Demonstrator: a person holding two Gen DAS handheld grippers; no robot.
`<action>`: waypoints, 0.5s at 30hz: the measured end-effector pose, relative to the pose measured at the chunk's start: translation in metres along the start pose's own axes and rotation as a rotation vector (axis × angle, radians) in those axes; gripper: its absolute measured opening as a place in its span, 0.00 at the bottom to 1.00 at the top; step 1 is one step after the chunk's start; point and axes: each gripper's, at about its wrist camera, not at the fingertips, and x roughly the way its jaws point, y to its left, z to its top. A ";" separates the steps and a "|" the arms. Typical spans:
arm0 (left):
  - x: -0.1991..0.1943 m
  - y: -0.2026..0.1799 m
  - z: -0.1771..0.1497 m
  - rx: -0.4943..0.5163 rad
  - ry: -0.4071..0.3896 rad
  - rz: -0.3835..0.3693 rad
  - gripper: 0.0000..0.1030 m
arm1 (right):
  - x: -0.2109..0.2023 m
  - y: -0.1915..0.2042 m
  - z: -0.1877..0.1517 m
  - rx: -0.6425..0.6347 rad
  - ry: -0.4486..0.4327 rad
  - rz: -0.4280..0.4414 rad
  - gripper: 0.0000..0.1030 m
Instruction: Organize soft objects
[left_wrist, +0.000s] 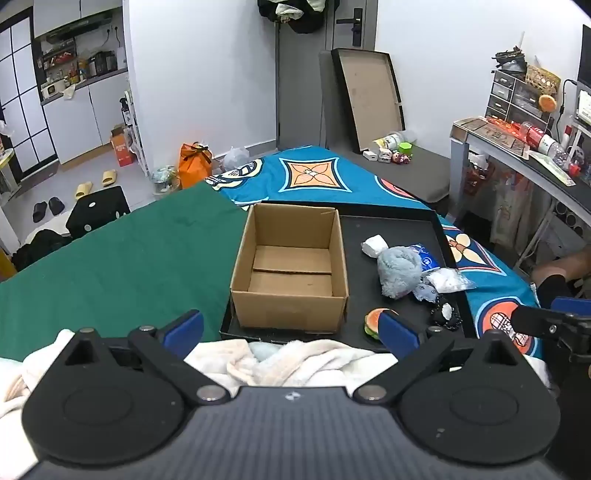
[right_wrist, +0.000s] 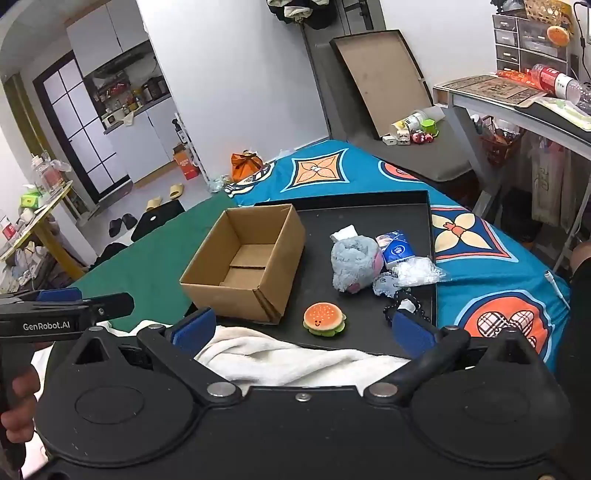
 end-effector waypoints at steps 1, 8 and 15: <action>0.000 0.000 0.000 -0.003 0.004 -0.001 0.97 | 0.000 0.001 -0.001 0.000 0.000 -0.002 1.00; -0.008 -0.001 -0.004 -0.007 -0.009 -0.020 0.97 | -0.011 0.005 -0.001 -0.007 -0.012 -0.002 1.00; -0.016 0.006 -0.007 -0.020 0.000 -0.021 0.97 | -0.011 0.007 0.000 -0.008 -0.007 -0.004 1.00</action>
